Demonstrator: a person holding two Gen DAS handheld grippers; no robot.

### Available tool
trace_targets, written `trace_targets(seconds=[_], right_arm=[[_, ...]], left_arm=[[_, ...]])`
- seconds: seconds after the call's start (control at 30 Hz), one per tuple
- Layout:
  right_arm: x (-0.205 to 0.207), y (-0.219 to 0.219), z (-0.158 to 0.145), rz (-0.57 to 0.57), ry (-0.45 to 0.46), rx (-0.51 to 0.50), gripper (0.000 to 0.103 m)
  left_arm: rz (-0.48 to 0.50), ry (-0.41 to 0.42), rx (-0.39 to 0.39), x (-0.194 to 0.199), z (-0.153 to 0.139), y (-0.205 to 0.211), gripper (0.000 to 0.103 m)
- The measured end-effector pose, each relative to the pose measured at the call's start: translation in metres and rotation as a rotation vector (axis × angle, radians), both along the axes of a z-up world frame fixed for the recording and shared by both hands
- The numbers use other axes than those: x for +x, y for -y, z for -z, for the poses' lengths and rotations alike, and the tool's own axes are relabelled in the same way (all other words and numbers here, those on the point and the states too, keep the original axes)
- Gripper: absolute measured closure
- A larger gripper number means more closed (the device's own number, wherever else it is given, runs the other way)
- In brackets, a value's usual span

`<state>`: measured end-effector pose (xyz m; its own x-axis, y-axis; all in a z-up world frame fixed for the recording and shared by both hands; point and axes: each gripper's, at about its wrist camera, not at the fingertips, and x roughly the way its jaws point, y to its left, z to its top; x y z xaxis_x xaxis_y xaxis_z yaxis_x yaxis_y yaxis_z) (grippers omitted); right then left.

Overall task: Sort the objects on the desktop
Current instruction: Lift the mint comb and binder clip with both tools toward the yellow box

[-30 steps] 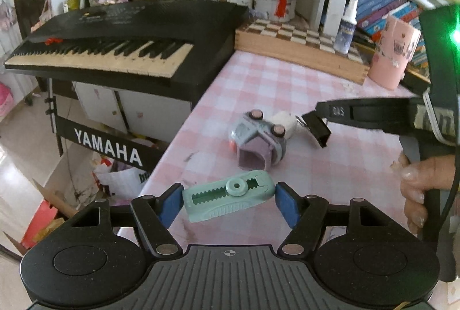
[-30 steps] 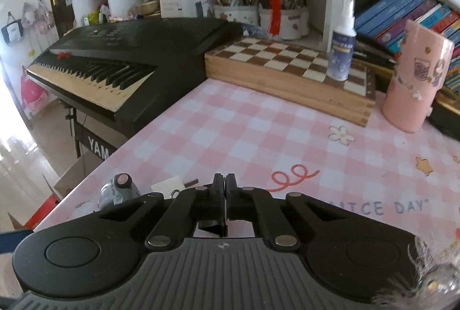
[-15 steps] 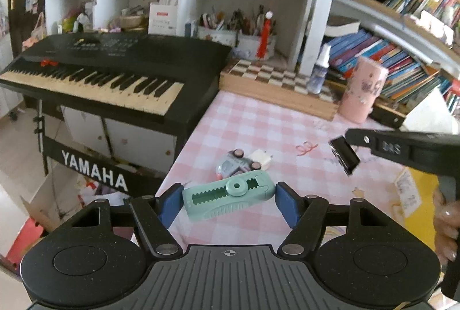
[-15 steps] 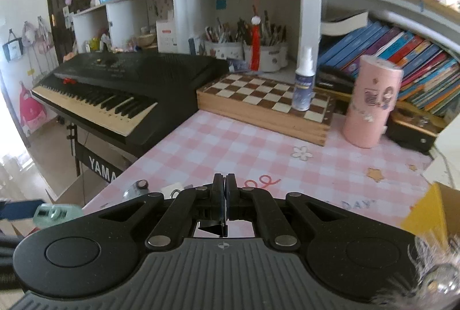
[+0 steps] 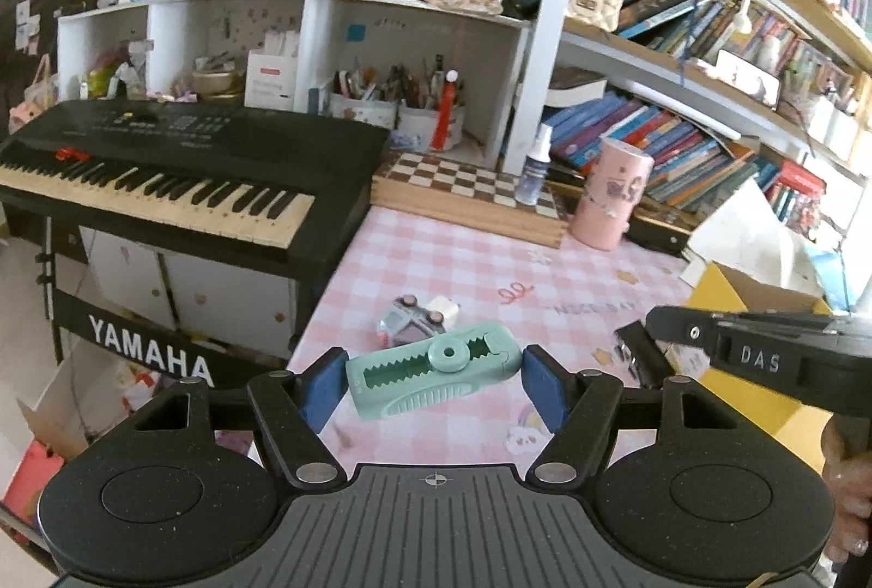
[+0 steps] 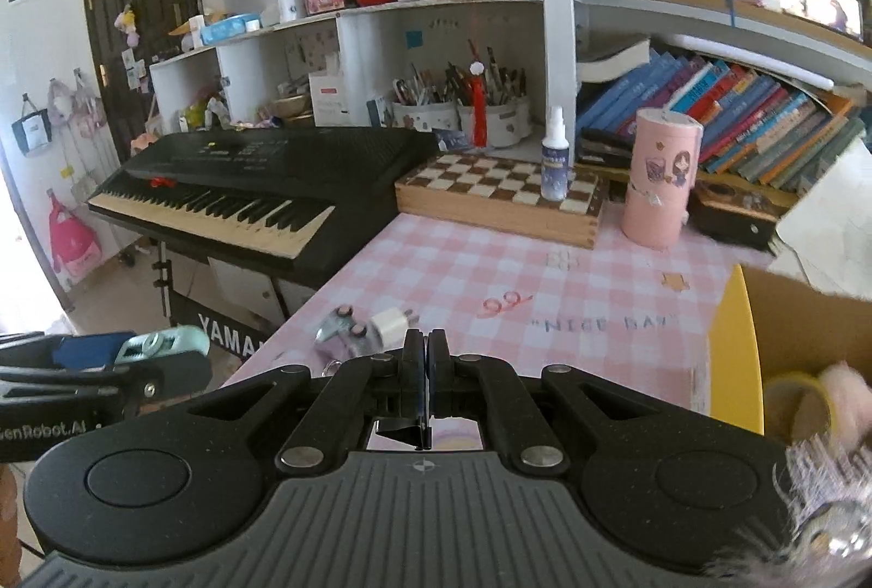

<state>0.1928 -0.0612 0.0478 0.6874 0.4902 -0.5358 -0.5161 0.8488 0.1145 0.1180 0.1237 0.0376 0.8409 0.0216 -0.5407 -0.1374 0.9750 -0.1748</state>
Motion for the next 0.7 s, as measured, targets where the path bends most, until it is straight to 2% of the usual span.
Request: trace_targets(seconds=[0.4,0.7], right_arm=[[-0.072,0.007,0.004,0.068,-0.018,0.002,0.101],[-0.124,0.022,0.011,0.158,-0.053,0.015,0.101]], left_arm=[[0.093,-0.005,0.000,-0.051,0.003,0.003,0.033],[0.203,-0.025,0.015,-0.085,0.006,0.015,0.033]])
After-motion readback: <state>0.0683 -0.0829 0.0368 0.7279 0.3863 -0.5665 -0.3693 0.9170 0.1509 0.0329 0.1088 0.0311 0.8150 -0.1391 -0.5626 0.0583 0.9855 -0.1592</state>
